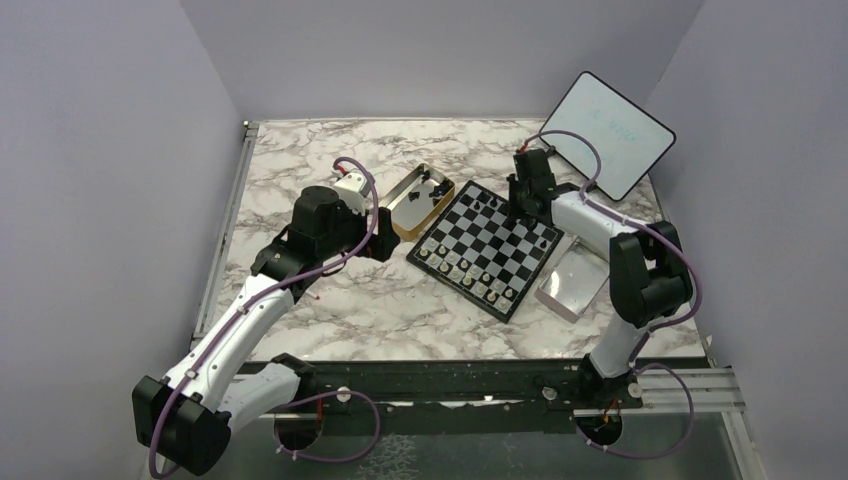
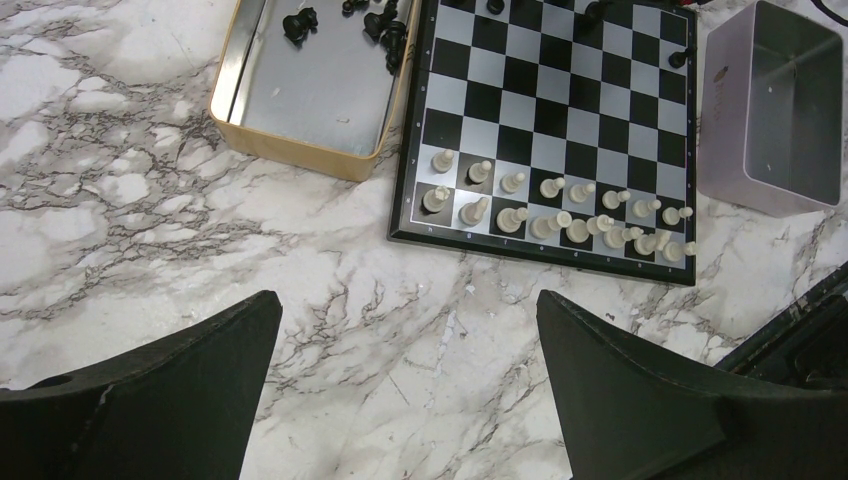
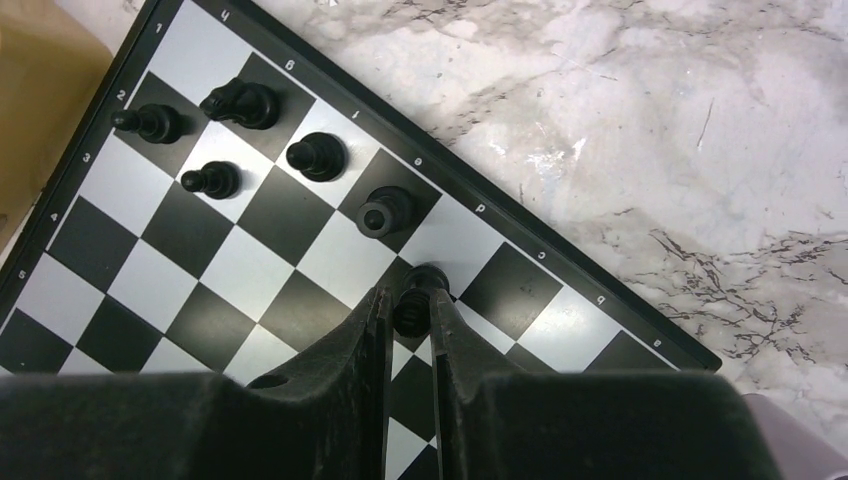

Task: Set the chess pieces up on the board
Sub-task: Place the chess piece on the chessboard.

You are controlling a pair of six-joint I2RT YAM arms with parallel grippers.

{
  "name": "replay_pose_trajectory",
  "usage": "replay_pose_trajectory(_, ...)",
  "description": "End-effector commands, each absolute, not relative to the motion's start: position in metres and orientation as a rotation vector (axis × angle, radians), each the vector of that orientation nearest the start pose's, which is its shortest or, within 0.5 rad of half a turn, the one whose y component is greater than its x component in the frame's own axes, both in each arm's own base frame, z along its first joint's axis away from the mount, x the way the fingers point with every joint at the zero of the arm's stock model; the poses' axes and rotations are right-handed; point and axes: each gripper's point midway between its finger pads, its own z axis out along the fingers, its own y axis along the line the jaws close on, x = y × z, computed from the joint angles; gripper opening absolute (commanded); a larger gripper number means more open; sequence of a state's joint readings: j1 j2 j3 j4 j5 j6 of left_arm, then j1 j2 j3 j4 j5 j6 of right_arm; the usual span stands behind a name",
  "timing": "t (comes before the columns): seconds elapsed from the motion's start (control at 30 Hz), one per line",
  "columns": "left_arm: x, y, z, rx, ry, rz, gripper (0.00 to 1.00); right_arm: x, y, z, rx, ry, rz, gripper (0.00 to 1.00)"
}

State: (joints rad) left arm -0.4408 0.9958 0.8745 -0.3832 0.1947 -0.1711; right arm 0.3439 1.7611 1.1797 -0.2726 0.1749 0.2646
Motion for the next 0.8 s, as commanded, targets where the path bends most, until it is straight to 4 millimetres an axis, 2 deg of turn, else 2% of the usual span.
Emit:
replay_pose_trajectory(0.0, 0.2721, -0.1773, 0.2142, 0.42, 2.052, -0.593, 0.99, 0.4306, 0.1244, 0.0767, 0.042, 2.394, 0.068, 0.22)
replay_pose_trajectory(0.43, 0.2716, -0.179, 0.2137, 0.425, 2.053, -0.604, 0.99, 0.4386, 0.1191, 0.0741, 0.071, 2.409, 0.069, 0.23)
replay_pose_trajectory(0.77, 0.2709, -0.1789, 0.2147, 0.427, 2.048, -0.605, 0.99, 0.4371, 0.1186, 0.068, 0.076, 2.429, 0.081, 0.23)
